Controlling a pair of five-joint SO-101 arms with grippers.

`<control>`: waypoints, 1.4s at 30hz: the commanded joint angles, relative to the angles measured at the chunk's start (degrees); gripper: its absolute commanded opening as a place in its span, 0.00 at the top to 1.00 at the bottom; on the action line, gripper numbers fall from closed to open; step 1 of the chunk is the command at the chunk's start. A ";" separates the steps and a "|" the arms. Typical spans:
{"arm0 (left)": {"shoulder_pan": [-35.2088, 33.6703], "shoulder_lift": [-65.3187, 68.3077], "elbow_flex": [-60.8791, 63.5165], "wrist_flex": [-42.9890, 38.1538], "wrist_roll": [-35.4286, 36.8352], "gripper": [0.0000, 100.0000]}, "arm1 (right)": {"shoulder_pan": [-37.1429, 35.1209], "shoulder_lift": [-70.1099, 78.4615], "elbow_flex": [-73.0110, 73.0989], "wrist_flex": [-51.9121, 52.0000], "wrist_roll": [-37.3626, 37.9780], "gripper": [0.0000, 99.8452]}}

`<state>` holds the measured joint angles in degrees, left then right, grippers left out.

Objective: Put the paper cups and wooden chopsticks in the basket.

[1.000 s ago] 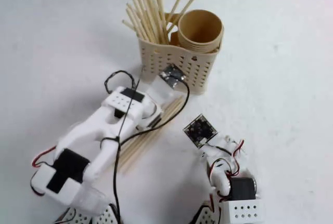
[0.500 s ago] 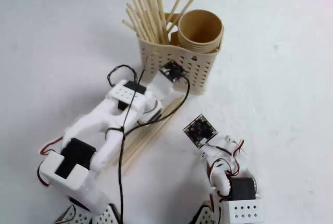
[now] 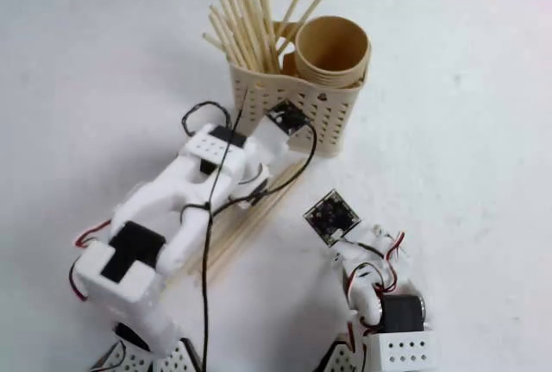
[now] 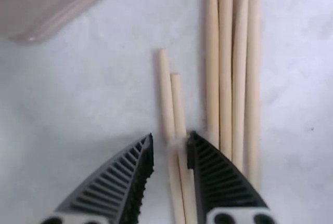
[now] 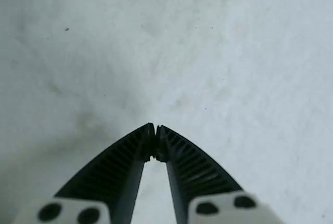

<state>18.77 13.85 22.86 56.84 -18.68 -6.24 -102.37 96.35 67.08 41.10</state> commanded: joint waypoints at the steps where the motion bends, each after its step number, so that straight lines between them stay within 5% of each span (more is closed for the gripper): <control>1: -0.57 4.70 -6.42 4.66 -0.35 0.90 | -0.13 -0.22 0.53 0.40 0.26 0.98; 4: -0.57 4.79 -6.95 4.84 -0.35 0.98 | -0.13 -0.22 0.53 0.40 0.26 0.98; 20: 4.00 -9.36 4.04 2.02 -0.53 0.98 | -0.13 -0.22 0.53 0.40 0.26 0.98; 33: 0.66 -22.99 9.49 0.09 -0.53 0.98 | -0.13 -0.22 0.53 0.40 0.26 0.98; 42: -7.60 -22.90 17.93 -9.05 -1.76 0.85 | -0.13 -0.22 0.53 0.40 0.26 0.98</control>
<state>15.25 -6.37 39.38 49.80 -19.30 -6.24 -102.37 96.35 67.08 41.10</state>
